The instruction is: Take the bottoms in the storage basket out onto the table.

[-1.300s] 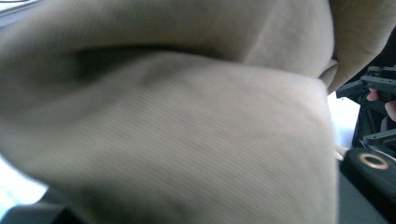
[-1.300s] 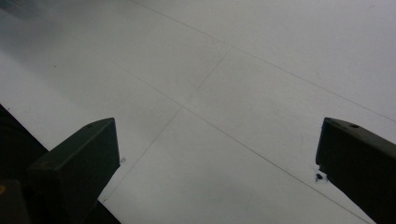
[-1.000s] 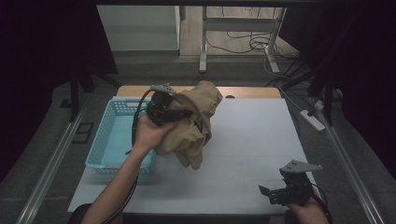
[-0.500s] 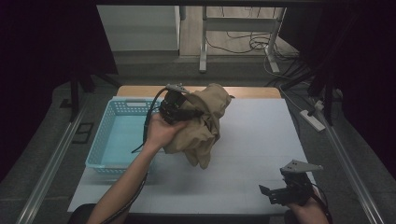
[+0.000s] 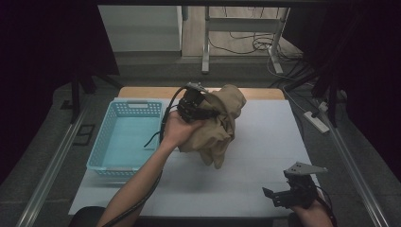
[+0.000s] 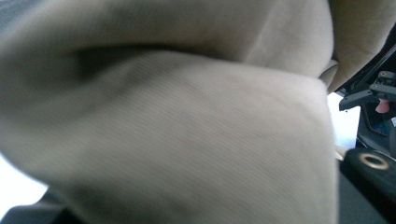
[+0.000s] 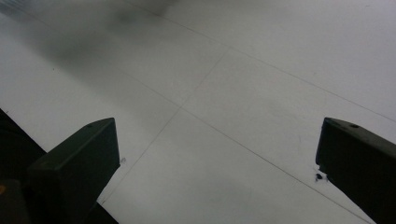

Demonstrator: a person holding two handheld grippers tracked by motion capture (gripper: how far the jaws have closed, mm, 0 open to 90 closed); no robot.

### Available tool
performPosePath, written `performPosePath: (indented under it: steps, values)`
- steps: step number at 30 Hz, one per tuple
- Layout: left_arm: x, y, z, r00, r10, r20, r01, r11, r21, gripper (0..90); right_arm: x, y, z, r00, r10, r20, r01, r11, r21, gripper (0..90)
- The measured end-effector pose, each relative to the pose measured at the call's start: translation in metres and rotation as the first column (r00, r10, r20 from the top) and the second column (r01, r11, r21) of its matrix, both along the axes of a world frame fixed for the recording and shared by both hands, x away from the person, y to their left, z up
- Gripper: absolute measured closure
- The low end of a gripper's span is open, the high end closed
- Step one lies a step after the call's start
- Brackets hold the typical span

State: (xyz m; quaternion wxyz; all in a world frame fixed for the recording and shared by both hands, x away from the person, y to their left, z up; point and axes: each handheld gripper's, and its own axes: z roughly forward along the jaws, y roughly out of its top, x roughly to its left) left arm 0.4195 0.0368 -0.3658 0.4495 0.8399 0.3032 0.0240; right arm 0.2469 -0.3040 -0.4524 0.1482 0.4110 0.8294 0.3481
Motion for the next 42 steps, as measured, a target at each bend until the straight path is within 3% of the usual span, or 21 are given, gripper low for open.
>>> performPosePath:
  steps: [20, 42]
  values:
    - [0.003, -0.066, -0.014, 0.9951, -0.096, -0.025, 0.097, 0.995, 0.024, 76.5, -0.001, -0.001, 0.0, 1.0, 0.002, 0.003, -0.002, 1.0, 0.003, 0.1]
    - [0.008, -0.082, -0.032, 0.9913, -0.114, -0.067, 0.115, 0.9932, 0.016, 76.0, -0.001, -0.001, 0.0, 1.0, 0.004, 0.003, -0.004, 1.0, 0.003, 0.1]
